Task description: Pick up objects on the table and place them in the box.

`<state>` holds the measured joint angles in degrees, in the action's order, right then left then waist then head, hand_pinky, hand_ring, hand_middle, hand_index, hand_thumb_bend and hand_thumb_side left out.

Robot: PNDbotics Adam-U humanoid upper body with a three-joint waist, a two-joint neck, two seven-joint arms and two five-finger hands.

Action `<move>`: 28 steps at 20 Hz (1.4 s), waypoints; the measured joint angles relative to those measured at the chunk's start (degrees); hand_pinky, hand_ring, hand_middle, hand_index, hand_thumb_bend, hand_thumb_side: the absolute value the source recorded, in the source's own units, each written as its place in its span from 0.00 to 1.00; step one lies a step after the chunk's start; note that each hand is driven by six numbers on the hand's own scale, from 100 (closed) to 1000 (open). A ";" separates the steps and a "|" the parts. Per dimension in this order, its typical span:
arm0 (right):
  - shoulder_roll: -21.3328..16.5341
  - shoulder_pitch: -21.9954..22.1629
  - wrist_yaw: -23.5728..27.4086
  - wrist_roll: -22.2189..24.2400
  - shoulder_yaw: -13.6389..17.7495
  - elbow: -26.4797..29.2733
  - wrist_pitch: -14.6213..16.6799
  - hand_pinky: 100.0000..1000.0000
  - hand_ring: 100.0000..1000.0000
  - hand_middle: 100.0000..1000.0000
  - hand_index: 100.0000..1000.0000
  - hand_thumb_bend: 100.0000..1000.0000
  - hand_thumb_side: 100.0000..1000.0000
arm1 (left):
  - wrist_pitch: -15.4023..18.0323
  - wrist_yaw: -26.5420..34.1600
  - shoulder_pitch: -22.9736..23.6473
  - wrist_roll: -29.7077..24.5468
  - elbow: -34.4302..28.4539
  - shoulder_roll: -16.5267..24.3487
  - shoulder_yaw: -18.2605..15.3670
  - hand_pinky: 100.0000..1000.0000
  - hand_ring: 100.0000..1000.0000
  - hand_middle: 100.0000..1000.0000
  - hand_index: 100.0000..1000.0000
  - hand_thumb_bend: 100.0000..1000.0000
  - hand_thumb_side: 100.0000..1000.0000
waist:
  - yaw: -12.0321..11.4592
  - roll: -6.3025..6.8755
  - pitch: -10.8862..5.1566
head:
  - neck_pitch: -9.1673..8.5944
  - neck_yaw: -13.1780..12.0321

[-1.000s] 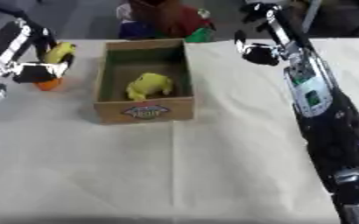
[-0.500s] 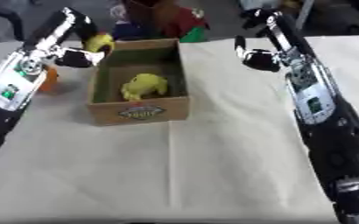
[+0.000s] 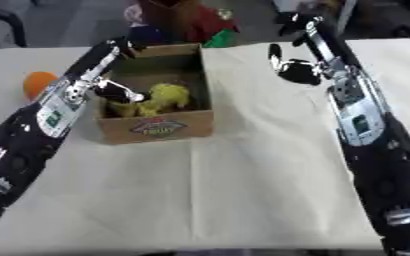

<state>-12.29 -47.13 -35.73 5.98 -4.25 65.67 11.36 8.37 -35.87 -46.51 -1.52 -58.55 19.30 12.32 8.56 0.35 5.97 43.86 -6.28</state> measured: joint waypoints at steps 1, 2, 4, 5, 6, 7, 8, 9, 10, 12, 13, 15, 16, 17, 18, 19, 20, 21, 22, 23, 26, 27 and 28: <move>-0.01 0.02 0.01 0.01 0.00 0.00 0.00 0.63 0.76 0.60 0.81 0.00 0.00 | -0.24 1.70 0.33 0.27 -1.39 0.47 -0.33 0.76 0.76 0.73 0.84 0.70 0.00 | -0.16 0.06 0.00 | 0.00 0.11; -0.01 0.06 0.02 0.02 0.00 0.00 0.00 0.63 0.76 0.60 0.81 0.00 0.00 | -0.66 3.58 0.72 0.55 -3.29 1.27 -0.72 0.76 0.73 0.70 0.83 0.64 0.00 | -0.32 0.15 0.00 | 0.00 0.21; -0.07 0.18 0.02 0.03 0.01 0.00 -0.01 0.63 0.76 0.60 0.81 0.00 0.00 | -2.19 7.41 1.77 0.49 -8.11 3.68 -1.61 0.75 0.72 0.68 0.82 0.60 0.00 | -0.72 0.30 0.00 | 0.00 0.45; -0.12 0.27 0.02 0.04 0.02 0.00 -0.02 0.63 0.76 0.60 0.81 0.00 0.00 | -3.19 9.20 2.53 0.03 -10.69 5.09 -2.12 0.75 0.72 0.68 0.82 0.59 0.00 | -0.95 0.33 0.00 | 0.00 0.58; -0.19 0.27 0.02 0.04 0.02 0.00 -0.02 0.63 0.76 0.60 0.81 0.00 0.00 | -4.27 10.81 3.35 -0.62 -13.24 6.60 -2.71 0.75 0.71 0.68 0.82 0.59 0.00 | -1.21 0.38 0.00 | 0.00 0.73; -0.25 0.28 0.02 0.04 0.03 0.00 -0.02 0.63 0.76 0.60 0.81 0.00 0.00 | -5.37 12.25 4.14 -1.30 -15.65 8.11 -3.41 0.75 0.71 0.67 0.81 0.59 0.00 | -1.50 0.42 0.00 | 0.00 0.90; -0.37 0.29 0.02 0.04 0.03 0.00 -0.02 0.63 0.76 0.60 0.81 0.00 0.00 | -6.42 13.48 4.91 -1.79 -17.74 9.58 -4.18 0.75 0.71 0.67 0.81 0.59 0.00 | -1.73 0.48 0.00 | 0.00 1.06; -0.54 0.30 0.02 0.04 0.04 0.00 -0.02 0.63 0.76 0.60 0.81 0.00 0.00 | -7.44 14.45 5.71 -2.06 -19.37 11.05 -4.98 0.75 0.71 0.67 0.81 0.59 0.00 | -1.95 0.56 0.00 | 0.00 1.22; -0.59 0.33 0.02 0.04 0.06 0.00 -0.02 0.63 0.76 0.60 0.81 0.00 0.00 | -8.39 15.01 6.49 -2.13 -20.40 12.47 -5.72 0.75 0.71 0.67 0.81 0.59 0.00 | -2.11 0.63 0.00 | 0.00 1.41; -0.61 0.54 0.02 0.04 0.12 0.00 -0.02 0.63 0.76 0.60 0.81 0.00 0.00 | -9.88 14.98 7.72 -1.97 -20.98 14.95 -6.82 0.75 0.71 0.67 0.81 0.61 0.00 | -2.31 0.69 0.00 | 0.00 1.69; -0.63 0.64 0.02 0.04 0.17 0.00 -0.02 0.63 0.76 0.60 0.81 0.00 0.00 | -10.36 14.46 8.20 -1.89 -20.65 15.97 -7.15 0.75 0.71 0.67 0.81 0.63 0.00 | -2.31 0.73 0.00 | 0.00 1.80; -0.81 0.77 0.02 0.04 0.19 0.00 -0.02 0.63 0.76 0.60 0.81 0.00 0.00 | -10.89 12.35 8.85 -1.90 -18.79 17.65 -7.42 0.76 0.72 0.68 0.82 0.65 0.00 | -2.30 0.88 0.00 | 0.00 1.94; -0.93 0.77 0.02 0.04 0.19 0.00 -0.02 0.63 0.76 0.60 0.81 0.00 0.00 | -10.96 10.94 9.02 -1.97 -17.44 18.31 -7.54 0.76 0.72 0.68 0.82 0.65 0.00 | -2.30 0.92 0.00 | 0.00 2.00; -1.05 0.77 0.02 0.04 0.19 0.00 -0.02 0.63 0.76 0.60 0.81 0.00 0.00 | -10.97 9.42 9.07 -2.05 -15.88 18.85 -7.56 0.76 0.72 0.69 0.82 0.67 0.00 | -2.29 0.92 0.00 | 0.00 2.08; -1.08 0.77 0.02 0.05 0.19 0.00 -0.01 0.63 0.76 0.60 0.81 0.00 0.00 | -10.87 7.75 9.07 -2.19 -14.10 19.27 -7.58 0.76 0.72 0.69 0.82 0.67 0.00 | -2.26 0.91 0.00 | 0.00 2.12; -1.08 0.77 0.02 0.05 0.19 0.00 -0.01 0.63 0.76 0.60 0.81 0.00 0.00 | -10.66 6.00 9.02 -2.36 -12.27 19.55 -7.59 0.76 0.72 0.69 0.82 0.68 0.00 | -2.25 0.90 0.00 | 0.00 2.13; -1.09 0.77 0.02 0.06 0.20 0.00 0.00 0.63 0.76 0.60 0.81 0.00 0.00 | -10.36 4.15 8.91 -2.53 -10.17 19.60 -7.69 0.76 0.72 0.69 0.82 0.67 0.00 | -2.24 0.89 0.00 | 0.00 2.14; -1.09 0.77 0.02 0.08 0.20 0.00 0.02 0.63 0.76 0.60 0.81 0.00 0.00 | -10.04 2.50 8.62 -2.73 -8.05 19.59 -7.80 0.76 0.72 0.69 0.82 0.69 0.00 | -2.20 0.86 0.00 | 0.00 2.14; -1.09 0.77 0.02 0.11 0.20 0.00 0.05 0.63 0.76 0.60 0.81 0.00 0.00 | -9.66 0.96 8.34 -2.92 -5.91 19.55 -7.96 0.76 0.72 0.70 0.82 0.69 0.00 | -2.15 0.79 0.00 | 0.00 2.17; -1.09 0.77 0.02 0.13 0.20 0.00 0.07 0.63 0.76 0.60 0.81 0.00 0.00 | -9.27 -0.41 8.01 -3.05 -3.84 19.49 -8.13 0.76 0.72 0.70 0.82 0.72 0.00 | -2.11 0.73 0.00 | 0.00 2.20; -1.09 0.81 0.04 0.13 0.20 -0.01 0.08 0.63 0.76 0.60 0.81 0.00 0.00 | -8.53 -4.26 7.20 -2.95 1.88 18.79 -8.74 0.76 0.73 0.71 0.83 0.72 0.00 | -1.94 0.60 0.01 | 0.00 2.26; -1.10 0.84 0.06 0.13 0.23 -0.01 0.08 0.63 0.76 0.60 0.81 0.00 0.00 | -8.35 -5.44 7.00 -2.72 3.55 18.33 -8.99 0.76 0.73 0.71 0.83 0.72 0.00 | -1.88 0.60 0.01 | 0.00 2.29; -1.10 0.95 0.07 0.13 0.30 -0.01 0.08 0.63 0.76 0.60 0.81 0.00 0.00 | -8.22 -6.44 6.80 -2.35 5.04 17.84 -9.17 0.76 0.73 0.72 0.83 0.72 0.00 | -1.85 0.60 0.01 | 0.00 2.31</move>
<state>-13.39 -46.18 -35.66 6.11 -3.95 65.66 11.44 0.15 -42.30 -39.72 -3.87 -53.51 37.14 3.15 6.71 0.95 5.99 43.86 -3.97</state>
